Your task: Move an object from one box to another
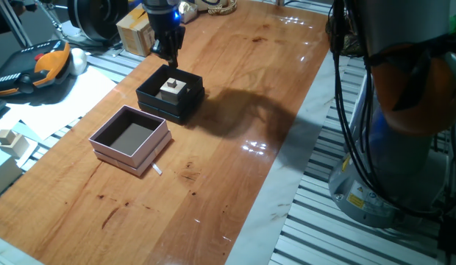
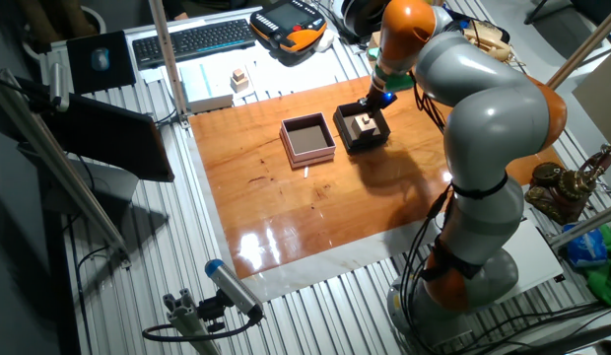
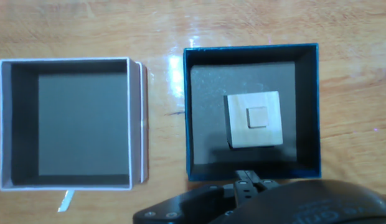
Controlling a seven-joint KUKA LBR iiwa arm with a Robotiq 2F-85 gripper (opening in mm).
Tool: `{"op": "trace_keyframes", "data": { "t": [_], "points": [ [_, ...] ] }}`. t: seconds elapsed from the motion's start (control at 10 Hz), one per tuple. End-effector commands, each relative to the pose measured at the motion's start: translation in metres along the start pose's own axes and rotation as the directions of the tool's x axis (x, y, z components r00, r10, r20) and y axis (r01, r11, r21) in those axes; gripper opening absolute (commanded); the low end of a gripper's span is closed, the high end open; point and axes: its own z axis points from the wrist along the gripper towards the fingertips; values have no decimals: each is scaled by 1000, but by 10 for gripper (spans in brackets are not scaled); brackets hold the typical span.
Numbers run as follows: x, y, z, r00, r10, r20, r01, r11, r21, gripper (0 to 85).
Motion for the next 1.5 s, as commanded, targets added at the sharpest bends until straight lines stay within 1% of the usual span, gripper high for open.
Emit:
{"op": "trace_keyframes", "data": {
  "t": [0.0, 0.2, 0.5, 0.6, 0.7, 0.9, 1.1, 1.3, 1.4],
  "points": [
    [0, -1, 1, 1000, -1, 0, 1, 1000, 0, 0],
    [-1, -3, 2, 1000, 23, -1, -23, 1000, -6, 0],
    [-5, -10, -1, 999, 33, -2, -33, 999, 3, 0],
    [-8, -13, 1, 1000, 30, 3, -30, 999, 13, 0],
    [-10, -16, 4, 1000, 27, 10, -27, 1000, 15, 0],
    [-11, -15, 7, 999, 33, 16, -33, 999, 14, 0],
    [-11, -14, 6, 999, 45, 12, -45, 999, 11, 0],
    [-12, -14, 8, 998, 55, 27, -56, 998, 25, 0],
    [-13, -13, 8, 998, 55, 29, -56, 998, 28, 0]
  ]
}}
